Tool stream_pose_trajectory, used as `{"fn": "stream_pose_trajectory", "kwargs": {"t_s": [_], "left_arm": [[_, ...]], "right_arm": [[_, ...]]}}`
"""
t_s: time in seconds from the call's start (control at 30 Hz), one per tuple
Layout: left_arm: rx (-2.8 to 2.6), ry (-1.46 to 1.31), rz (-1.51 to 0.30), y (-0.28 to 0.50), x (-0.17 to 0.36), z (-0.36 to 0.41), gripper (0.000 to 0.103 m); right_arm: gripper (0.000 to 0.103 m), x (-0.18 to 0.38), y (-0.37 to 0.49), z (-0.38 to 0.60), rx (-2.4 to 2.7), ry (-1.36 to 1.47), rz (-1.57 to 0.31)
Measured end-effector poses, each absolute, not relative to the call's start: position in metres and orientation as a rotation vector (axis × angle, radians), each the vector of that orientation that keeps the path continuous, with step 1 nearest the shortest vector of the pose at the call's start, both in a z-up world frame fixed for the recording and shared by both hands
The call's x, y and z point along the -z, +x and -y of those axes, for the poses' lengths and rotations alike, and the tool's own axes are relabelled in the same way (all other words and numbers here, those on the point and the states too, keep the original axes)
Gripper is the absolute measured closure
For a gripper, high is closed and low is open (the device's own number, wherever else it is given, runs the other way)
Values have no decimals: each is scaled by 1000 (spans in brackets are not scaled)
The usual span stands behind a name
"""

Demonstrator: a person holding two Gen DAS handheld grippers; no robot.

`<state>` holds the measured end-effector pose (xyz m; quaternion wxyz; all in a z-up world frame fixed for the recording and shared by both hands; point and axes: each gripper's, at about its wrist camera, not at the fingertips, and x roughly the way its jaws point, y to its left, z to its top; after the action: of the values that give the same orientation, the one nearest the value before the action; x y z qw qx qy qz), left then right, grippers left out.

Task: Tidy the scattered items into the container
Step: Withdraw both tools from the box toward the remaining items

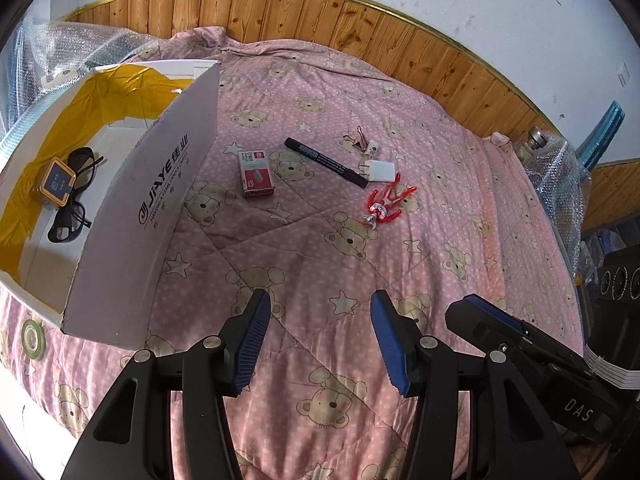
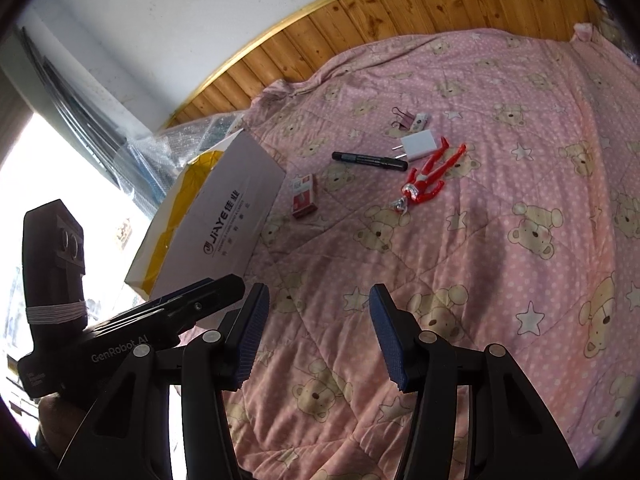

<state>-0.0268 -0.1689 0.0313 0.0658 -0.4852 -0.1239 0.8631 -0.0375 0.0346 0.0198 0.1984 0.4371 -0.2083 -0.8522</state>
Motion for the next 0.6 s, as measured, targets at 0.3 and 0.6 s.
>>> {"fn": "stream_pose_trajectory", "kwargs": {"t_s": [0.3, 0.6], "left_arm": [[-2582, -1540, 382, -67, -6, 173, 49], [-2580, -1612, 409, -121, 19, 187, 49]], "right_arm": [[48, -4, -71, -53, 2398, 1303, 649], [48, 15, -121, -61, 2392, 1388, 707]]}}
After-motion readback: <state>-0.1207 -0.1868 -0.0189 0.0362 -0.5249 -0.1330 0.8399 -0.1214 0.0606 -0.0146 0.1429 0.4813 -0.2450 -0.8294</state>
